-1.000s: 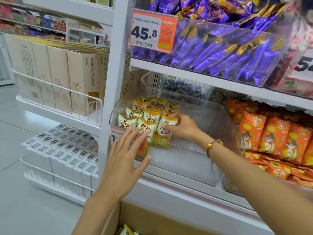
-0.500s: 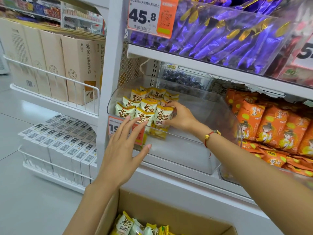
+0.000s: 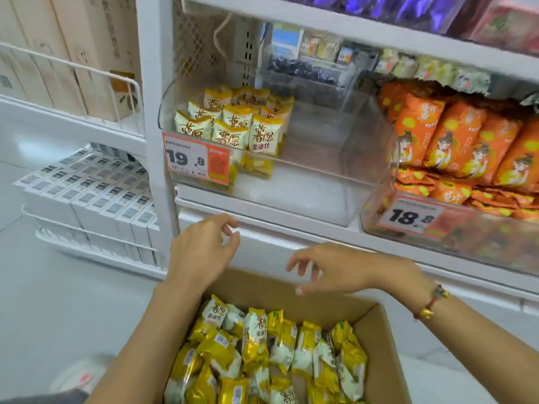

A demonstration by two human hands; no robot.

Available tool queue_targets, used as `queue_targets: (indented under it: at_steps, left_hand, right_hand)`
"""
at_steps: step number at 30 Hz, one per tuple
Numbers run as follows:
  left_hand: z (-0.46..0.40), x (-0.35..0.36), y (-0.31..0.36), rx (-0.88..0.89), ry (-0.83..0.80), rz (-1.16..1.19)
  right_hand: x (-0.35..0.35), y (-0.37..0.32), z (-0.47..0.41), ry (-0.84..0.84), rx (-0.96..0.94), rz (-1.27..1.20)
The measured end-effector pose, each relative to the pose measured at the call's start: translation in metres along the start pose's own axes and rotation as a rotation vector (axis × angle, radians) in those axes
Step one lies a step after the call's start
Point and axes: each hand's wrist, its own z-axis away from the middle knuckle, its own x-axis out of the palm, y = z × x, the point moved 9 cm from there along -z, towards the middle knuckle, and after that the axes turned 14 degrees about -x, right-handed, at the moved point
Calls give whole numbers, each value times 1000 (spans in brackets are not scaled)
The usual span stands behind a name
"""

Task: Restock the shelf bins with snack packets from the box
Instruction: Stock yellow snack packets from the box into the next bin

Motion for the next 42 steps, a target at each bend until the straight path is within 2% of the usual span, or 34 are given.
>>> queue_targets:
  at_steps: [1, 3, 7, 13, 15, 18, 22, 25, 28, 30, 35, 39, 42]
  left_hand:
    - [5, 19, -12, -33, -78, -98]
    - [22, 58, -38, -84, -214, -233]
    - [77, 135, -90, -85, -473, -382]
    - [135, 184, -138, -12, -688, -635]
    - [135, 184, -137, 4, -679, -677]
    - [123, 183, -130, 25, -612, -783]
    - [115, 187, -132, 82, -595, -940]
    - [114, 181, -128, 140, -548, -915]
    - [112, 171, -122, 159, -505, -746]
    - [101, 159, -121, 67, -500, -575]
    - [80, 130, -88, -474, -924, 314]
    - [67, 106, -45, -643, -1003, 962]
    - [59, 78, -13, -632, -996, 1235]
  right_hand:
    - [32, 15, 0, -150, 75, -9]
    - [90, 41, -3, -287, 161, -51]
    - [188, 69, -6, -266, 263, -224]
    - [296, 70, 5, -242, 372, -415]
    - [318, 65, 8, -204, 450, -545]
    - [340, 51, 10, -230, 504, -705]
    - [333, 51, -1, -65, 525, -823]
    - [312, 62, -5, 32, 568, -879]
    - [292, 73, -6, 129, 581, -1038]
    - [272, 77, -5, 193, 558, -1091]
    - [193, 76, 2, 353, 442, -1114]
    - [115, 50, 12, 533, 284, -1131]
    - [61, 26, 23, 734, 163, -1142]
